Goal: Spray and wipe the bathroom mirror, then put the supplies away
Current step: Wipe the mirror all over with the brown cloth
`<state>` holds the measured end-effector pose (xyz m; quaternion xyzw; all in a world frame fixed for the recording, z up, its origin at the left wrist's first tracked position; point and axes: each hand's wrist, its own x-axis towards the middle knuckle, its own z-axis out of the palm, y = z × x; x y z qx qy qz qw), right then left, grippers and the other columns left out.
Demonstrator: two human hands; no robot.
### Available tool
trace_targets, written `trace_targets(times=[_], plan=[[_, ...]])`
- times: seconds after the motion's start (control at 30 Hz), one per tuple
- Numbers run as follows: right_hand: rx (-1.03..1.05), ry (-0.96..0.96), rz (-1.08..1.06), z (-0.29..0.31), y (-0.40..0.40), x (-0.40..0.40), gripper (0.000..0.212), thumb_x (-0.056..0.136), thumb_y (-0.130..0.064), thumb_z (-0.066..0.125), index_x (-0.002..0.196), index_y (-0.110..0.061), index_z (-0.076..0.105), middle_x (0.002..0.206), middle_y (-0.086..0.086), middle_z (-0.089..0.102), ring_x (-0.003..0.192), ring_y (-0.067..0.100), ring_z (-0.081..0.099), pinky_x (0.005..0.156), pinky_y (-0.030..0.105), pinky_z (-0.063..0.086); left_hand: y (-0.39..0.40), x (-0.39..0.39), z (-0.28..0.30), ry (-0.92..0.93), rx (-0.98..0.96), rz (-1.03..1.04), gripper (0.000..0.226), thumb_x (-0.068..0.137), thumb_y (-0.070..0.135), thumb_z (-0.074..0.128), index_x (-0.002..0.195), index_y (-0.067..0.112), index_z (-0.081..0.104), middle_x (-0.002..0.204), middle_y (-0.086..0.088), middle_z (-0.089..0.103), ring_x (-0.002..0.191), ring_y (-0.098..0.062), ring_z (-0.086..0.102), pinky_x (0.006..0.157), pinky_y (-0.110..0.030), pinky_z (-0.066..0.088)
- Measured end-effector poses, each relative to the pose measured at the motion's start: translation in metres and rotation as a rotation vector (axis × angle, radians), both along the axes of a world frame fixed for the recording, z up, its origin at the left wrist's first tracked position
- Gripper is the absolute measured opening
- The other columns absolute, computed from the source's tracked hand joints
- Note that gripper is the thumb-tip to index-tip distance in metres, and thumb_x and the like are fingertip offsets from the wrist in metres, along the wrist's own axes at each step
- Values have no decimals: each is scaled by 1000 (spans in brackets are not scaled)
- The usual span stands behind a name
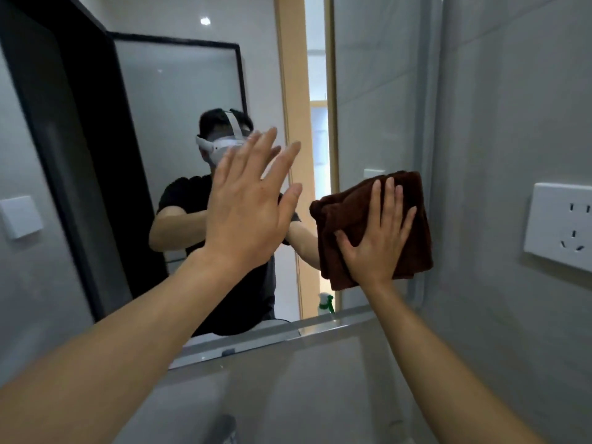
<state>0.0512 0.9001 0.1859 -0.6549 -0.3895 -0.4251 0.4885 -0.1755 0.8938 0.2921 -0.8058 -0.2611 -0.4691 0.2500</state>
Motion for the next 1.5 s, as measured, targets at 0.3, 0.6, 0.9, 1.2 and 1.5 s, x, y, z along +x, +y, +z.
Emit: trace_targets(times=[0.3,0.6,0.9,1.2,1.5], plan=[[-21,76,30,-69,-4,13,103,84,-69,50,158,-4,23,167,16,18,156,32,14,122,63,12,-2,58,-69,186,36,62,42,90,49,56,119,19,62,121,-3,58,113,-25,51,94,-40,41],[-81,125,130,-68,-15,8,99,93,-76,13,159,-2,18,168,15,10,157,28,5,123,62,8,-14,104,-76,232,-6,139,44,75,55,72,98,18,69,100,-3,58,97,-23,50,83,-38,42],[-176,137,217,-65,-35,14,104,88,-79,34,162,-11,9,170,7,2,158,20,-3,125,58,8,-28,110,-66,180,-168,61,24,85,36,68,103,21,62,105,3,58,104,-21,49,90,-36,39],[-326,111,540,-27,-95,-13,106,74,-77,57,160,-31,15,166,-7,14,149,19,17,115,38,15,-59,41,-24,55,-361,-60,17,87,16,67,97,23,54,83,3,61,76,-18,60,63,-35,53],[-750,-2,1111,24,-110,-113,18,82,-34,82,95,-34,69,88,-21,68,80,-10,61,74,18,48,-103,-115,-24,38,-435,173,27,74,25,81,85,29,57,86,5,66,84,-20,65,74,-41,54]])
